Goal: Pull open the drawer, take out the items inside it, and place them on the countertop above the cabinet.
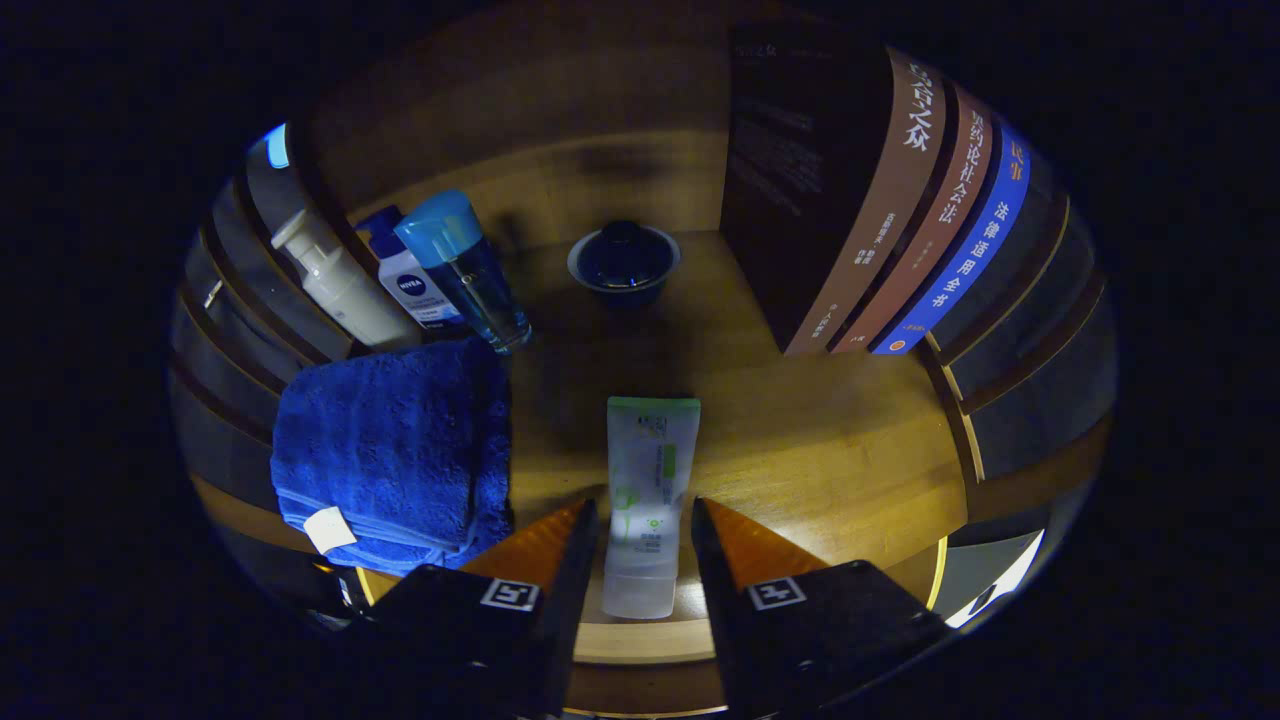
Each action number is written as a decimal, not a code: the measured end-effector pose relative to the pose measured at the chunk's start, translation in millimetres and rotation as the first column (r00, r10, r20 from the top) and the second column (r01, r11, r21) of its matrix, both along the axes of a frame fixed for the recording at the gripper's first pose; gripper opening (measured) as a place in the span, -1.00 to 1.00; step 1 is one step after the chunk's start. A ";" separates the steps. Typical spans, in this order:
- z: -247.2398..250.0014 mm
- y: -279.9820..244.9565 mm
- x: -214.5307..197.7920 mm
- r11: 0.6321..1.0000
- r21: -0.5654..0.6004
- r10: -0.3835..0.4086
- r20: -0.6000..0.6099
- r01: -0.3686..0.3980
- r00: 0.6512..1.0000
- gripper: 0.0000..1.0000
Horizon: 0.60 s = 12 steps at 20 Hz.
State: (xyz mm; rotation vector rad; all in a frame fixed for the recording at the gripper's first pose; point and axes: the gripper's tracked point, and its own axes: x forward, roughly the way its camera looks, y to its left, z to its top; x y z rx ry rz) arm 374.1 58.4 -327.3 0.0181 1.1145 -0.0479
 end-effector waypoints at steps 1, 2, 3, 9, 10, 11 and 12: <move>1.9 0.1 -2.0 1.000 0.005 -0.002 0.003 0.002 1.000 0.29; 3.7 -1.0 -3.7 1.000 0.009 0.001 0.007 -0.001 1.000 0.39; 5.7 -0.6 -5.8 1.000 0.013 0.001 0.022 -0.001 1.000 0.49; 35.6 10.4 -27.9 0.995 0.092 0.030 0.192 -0.049 0.981 1.00; 41.7 12.6 -33.2 0.992 0.110 0.042 0.231 -0.069 0.972 1.00; 51.0 16.8 -43.8 0.988 0.129 0.051 0.267 -0.088 0.962 1.00; 59.4 19.4 -54.0 0.984 0.144 0.057 0.300 -0.104 0.952 1.00</move>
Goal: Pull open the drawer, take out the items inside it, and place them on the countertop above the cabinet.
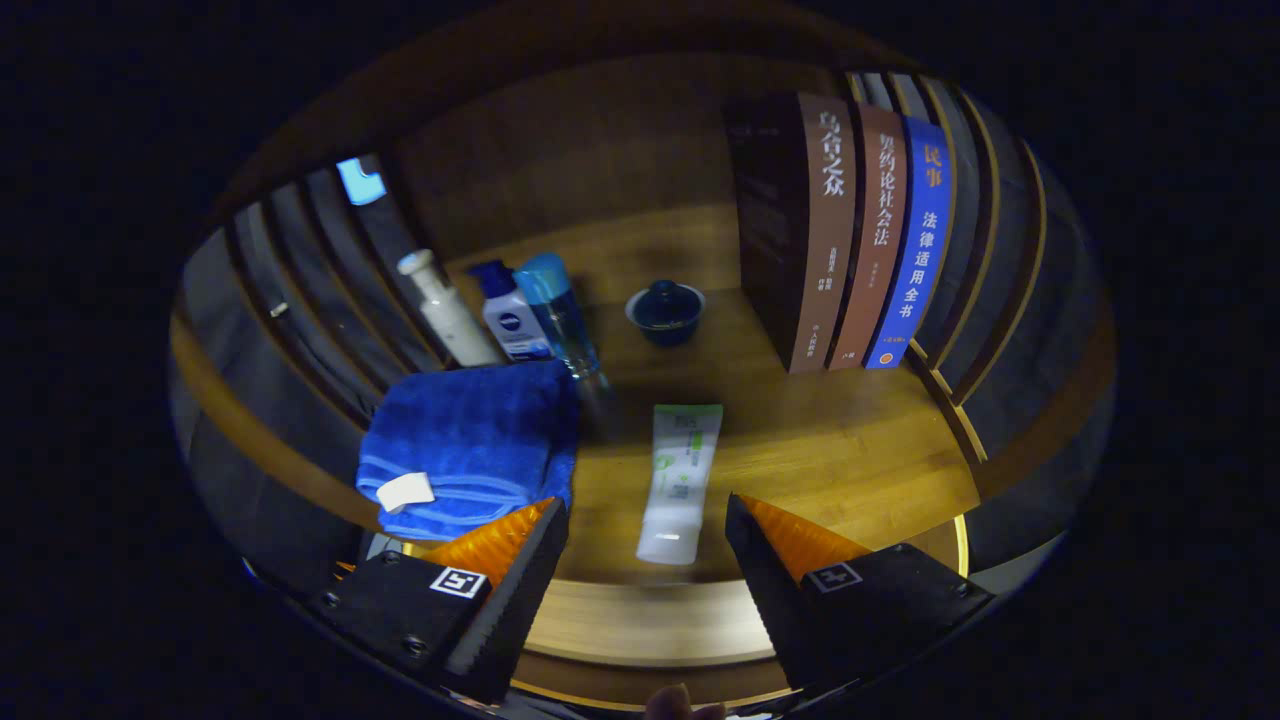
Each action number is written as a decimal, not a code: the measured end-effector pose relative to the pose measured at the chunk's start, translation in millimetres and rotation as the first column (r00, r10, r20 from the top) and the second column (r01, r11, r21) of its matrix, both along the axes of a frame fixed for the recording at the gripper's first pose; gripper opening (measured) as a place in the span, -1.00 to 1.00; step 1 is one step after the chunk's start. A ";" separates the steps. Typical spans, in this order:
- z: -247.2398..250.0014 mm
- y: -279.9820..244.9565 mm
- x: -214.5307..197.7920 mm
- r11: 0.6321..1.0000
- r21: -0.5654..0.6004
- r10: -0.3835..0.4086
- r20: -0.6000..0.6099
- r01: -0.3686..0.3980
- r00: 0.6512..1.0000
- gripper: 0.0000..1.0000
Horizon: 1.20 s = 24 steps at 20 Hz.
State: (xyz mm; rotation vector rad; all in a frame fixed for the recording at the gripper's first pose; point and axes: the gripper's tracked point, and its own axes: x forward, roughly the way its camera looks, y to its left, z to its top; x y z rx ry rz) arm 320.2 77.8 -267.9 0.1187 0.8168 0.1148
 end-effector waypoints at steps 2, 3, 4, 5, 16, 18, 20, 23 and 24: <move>17.4 3.5 -17.2 0.999 0.025 0.019 0.085 -0.021 0.996 1.00; 27.5 4.8 -28.2 0.999 0.031 0.024 0.140 -0.029 0.990 1.00; 34.6 3.0 -38.6 0.999 0.029 0.034 0.196 -0.040 0.980 1.00; 41.7 1.5 -49.4 0.999 0.020 0.038 0.261 -0.045 0.965 1.00; 31.2 -10.9 -190.8 1.000 -0.003 -0.004 0.604 0.008 0.797 0.99; 14.0 -13.3 -204.1 0.999 -0.046 0.009 0.634 0.026 0.773 0.98; -0.8 -13.0 -215.8 0.996 -0.077 0.021 0.656 0.039 0.755 0.99; -29.8 -10.8 -227.5 0.995 -0.088 0.015 0.655 0.056 0.756 0.99; -40.5 -11.3 -228.8 0.994 -0.091 0.010 0.645 0.064 0.764 0.99</move>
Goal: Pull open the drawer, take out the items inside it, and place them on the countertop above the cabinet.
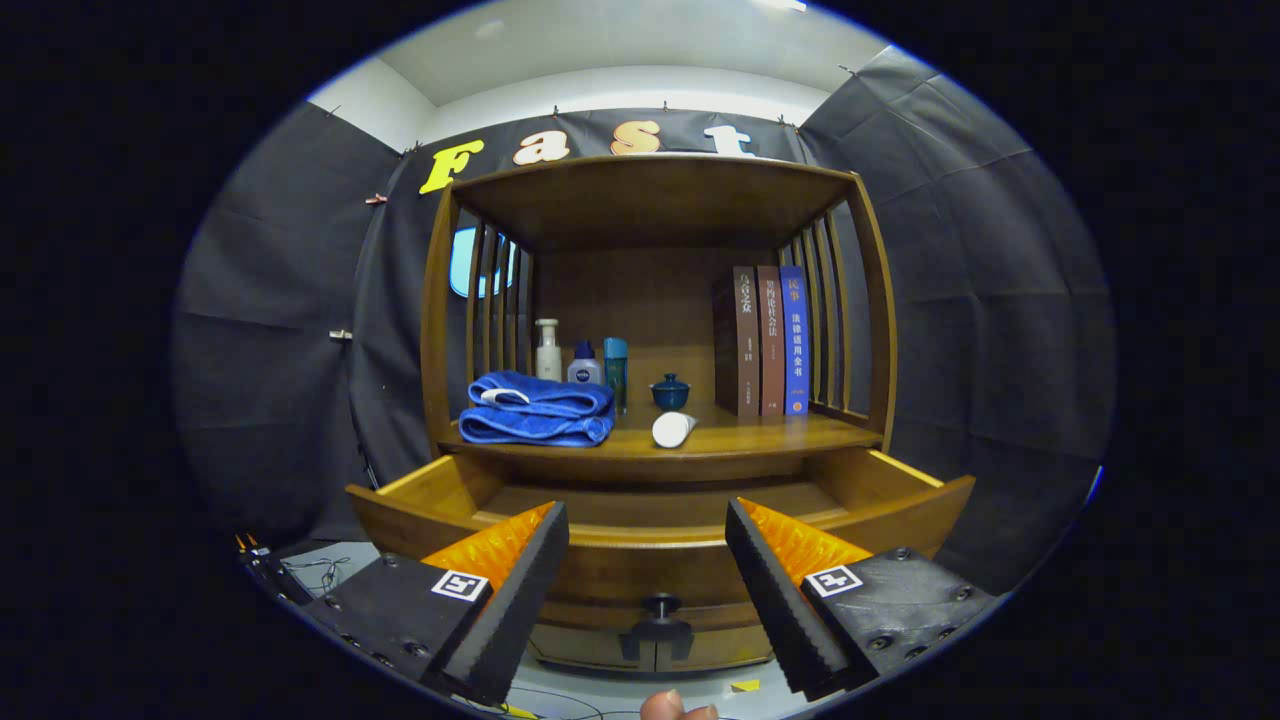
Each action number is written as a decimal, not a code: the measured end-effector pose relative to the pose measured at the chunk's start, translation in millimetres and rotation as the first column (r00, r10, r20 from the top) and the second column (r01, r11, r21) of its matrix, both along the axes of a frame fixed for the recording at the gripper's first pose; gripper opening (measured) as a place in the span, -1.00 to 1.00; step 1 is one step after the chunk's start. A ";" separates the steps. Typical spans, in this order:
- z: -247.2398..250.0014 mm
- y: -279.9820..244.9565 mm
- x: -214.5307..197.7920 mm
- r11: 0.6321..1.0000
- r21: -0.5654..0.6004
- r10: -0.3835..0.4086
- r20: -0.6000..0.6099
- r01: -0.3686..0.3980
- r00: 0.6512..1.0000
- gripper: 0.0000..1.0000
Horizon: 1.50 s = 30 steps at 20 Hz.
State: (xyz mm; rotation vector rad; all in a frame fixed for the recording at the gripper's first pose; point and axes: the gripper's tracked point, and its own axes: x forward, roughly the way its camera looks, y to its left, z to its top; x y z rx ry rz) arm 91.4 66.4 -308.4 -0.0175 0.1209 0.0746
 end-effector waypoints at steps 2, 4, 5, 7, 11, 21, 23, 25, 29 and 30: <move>-26.5 2.7 -0.7 1.000 0.002 -0.004 -0.038 0.005 0.999 0.99; -47.9 1.1 2.0 1.000 -0.006 -0.016 -0.071 0.016 0.997 0.99; -55.6 0.0 3.5 1.000 -0.005 -0.020 -0.083 0.020 0.996 0.99; -67.7 -0.8 7.3 1.000 -0.016 -0.022 -0.100 0.020 0.995 1.00; -72.9 -3.4 13.2 0.999 -0.025 -0.035 -0.077 0.033 0.996 1.00; -72.2 -0.9 56.2 0.999 -0.030 -0.038 -0.071 0.035 0.997 1.00; -74.4 0.1 68.1 0.999 -0.021 -0.039 -0.071 0.038 0.997 1.00; -75.5 1.1 79.9 0.999 -0.024 -0.039 -0.069 0.038 0.997 1.00; -78.6 2.7 104.9 0.999 -0.026 -0.045 -0.074 0.043 0.996 1.00; -79.2 3.3 109.5 0.999 -0.028 -0.046 -0.075 0.044 0.996 1.00</move>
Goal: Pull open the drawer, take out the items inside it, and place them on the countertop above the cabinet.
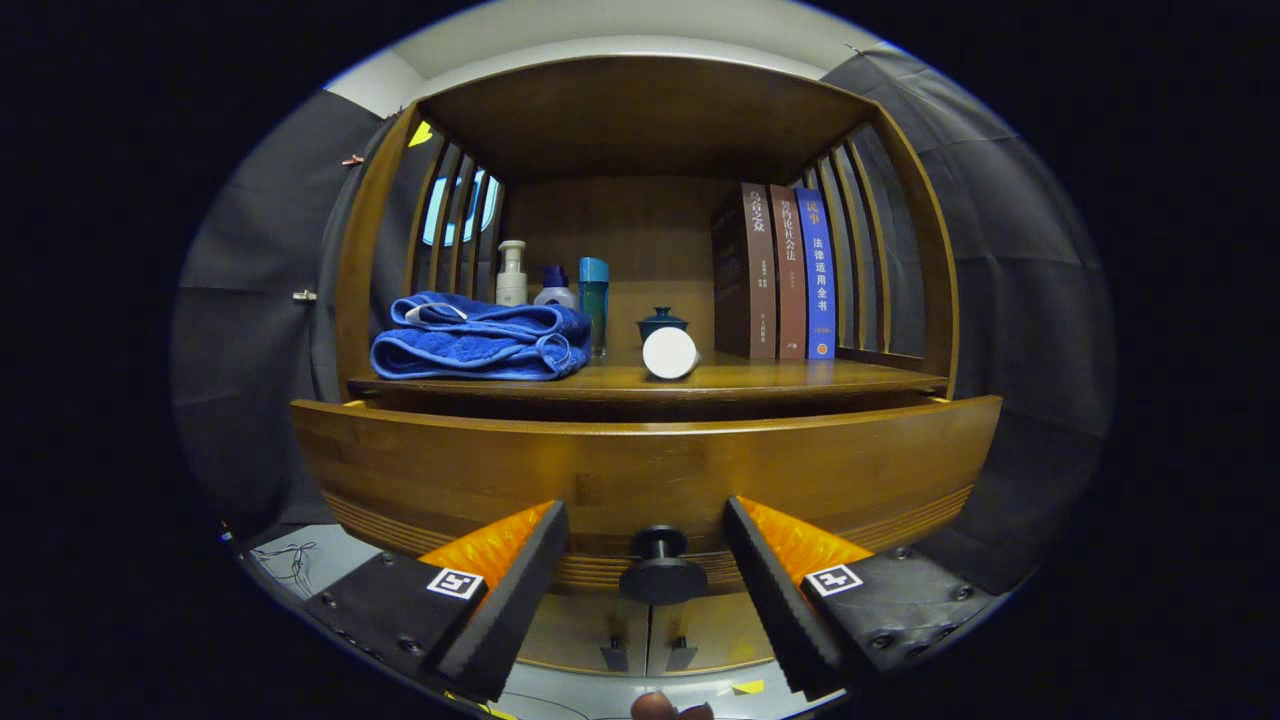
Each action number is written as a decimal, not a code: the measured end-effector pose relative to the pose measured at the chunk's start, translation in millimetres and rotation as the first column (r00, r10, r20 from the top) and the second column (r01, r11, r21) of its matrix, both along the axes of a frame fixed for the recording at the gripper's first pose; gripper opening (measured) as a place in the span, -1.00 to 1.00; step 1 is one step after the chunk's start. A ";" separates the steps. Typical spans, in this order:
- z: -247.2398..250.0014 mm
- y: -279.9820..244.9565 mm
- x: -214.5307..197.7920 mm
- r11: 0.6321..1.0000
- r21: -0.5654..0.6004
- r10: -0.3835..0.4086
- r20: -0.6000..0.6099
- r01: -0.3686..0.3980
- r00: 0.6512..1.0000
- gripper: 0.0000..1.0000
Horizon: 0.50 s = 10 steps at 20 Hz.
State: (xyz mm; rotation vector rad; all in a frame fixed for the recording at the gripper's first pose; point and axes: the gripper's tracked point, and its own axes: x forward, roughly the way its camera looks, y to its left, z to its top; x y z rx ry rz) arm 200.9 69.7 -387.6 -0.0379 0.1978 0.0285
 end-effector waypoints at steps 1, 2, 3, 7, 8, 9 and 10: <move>-0.1 0.6 4.8 1.000 -0.002 -0.002 0.003 0.002 1.000 1.00; -0.8 1.2 9.7 1.000 -0.005 -0.003 0.003 0.003 1.000 1.00; -1.7 2.0 14.6 1.000 -0.005 -0.004 0.005 0.004 1.000 1.00; -3.1 3.6 31.5 1.000 -0.007 -0.007 -0.004 0.007 1.000 1.00; -4.1 3.7 34.6 1.000 -0.009 -0.007 -0.007 0.007 1.000 1.00; -3.9 4.2 37.2 1.000 -0.004 -0.009 -0.009 0.008 1.000 1.00; -4.3 4.9 39.8 1.000 -0.003 -0.010 -0.011 0.010 1.000 1.00</move>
